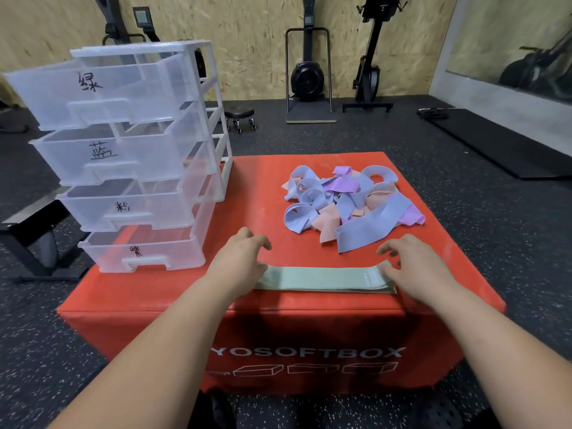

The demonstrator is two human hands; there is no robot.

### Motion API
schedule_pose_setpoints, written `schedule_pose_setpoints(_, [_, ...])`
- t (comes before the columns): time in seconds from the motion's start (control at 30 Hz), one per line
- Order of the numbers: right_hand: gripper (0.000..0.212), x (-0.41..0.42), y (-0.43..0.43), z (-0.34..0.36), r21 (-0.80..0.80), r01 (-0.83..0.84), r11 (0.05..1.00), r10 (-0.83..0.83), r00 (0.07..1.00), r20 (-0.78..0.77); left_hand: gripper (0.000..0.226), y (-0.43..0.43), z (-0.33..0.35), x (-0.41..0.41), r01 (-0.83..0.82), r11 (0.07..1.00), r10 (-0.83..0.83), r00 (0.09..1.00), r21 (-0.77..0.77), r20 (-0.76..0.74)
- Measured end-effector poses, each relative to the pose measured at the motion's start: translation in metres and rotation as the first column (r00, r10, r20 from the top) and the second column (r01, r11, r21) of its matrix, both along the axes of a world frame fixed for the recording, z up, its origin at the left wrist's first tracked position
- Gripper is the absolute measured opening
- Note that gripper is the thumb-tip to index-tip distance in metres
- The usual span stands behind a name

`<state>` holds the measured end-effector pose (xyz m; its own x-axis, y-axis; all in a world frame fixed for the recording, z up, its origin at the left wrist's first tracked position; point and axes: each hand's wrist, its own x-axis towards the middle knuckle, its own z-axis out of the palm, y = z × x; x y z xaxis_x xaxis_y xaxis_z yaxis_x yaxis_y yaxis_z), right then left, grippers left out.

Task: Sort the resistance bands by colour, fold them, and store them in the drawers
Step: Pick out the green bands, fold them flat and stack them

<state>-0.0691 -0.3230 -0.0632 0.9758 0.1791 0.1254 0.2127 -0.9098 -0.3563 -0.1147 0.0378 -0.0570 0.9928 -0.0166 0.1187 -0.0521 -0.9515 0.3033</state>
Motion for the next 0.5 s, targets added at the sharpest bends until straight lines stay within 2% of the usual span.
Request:
schedule_pose_setpoints(0.13, [0.041, 0.000, 0.000, 0.007, -0.044, -0.169, 0.985, 0.167, 0.985, -0.038, 0.049, 0.000, 0.006, -0.002, 0.175, 0.984, -0.175, 0.984, -0.020, -0.021])
schedule_pose_setpoints(0.23, [0.064, 0.001, 0.002, 0.005, -0.125, -0.287, 0.950, 0.273, 0.955, -0.116, 0.072, -0.002, 0.001, -0.001, 0.253, 0.965, -0.243, 0.961, 0.068, -0.129])
schedule_pose_setpoints(0.3, [0.071, 0.003, 0.003, 0.000, -0.181, -0.311, 0.933, 0.288, 0.947, -0.144, 0.079, -0.003, -0.002, 0.001, 0.261, 0.958, -0.237, 0.954, 0.120, -0.181])
schedule_pose_setpoints(0.5, [0.069, 0.009, 0.002, 0.000, -0.208, -0.315, 0.926, 0.283, 0.944, -0.168, 0.066, 0.001, 0.000, 0.010, 0.252, 0.958, -0.219, 0.950, 0.135, -0.221])
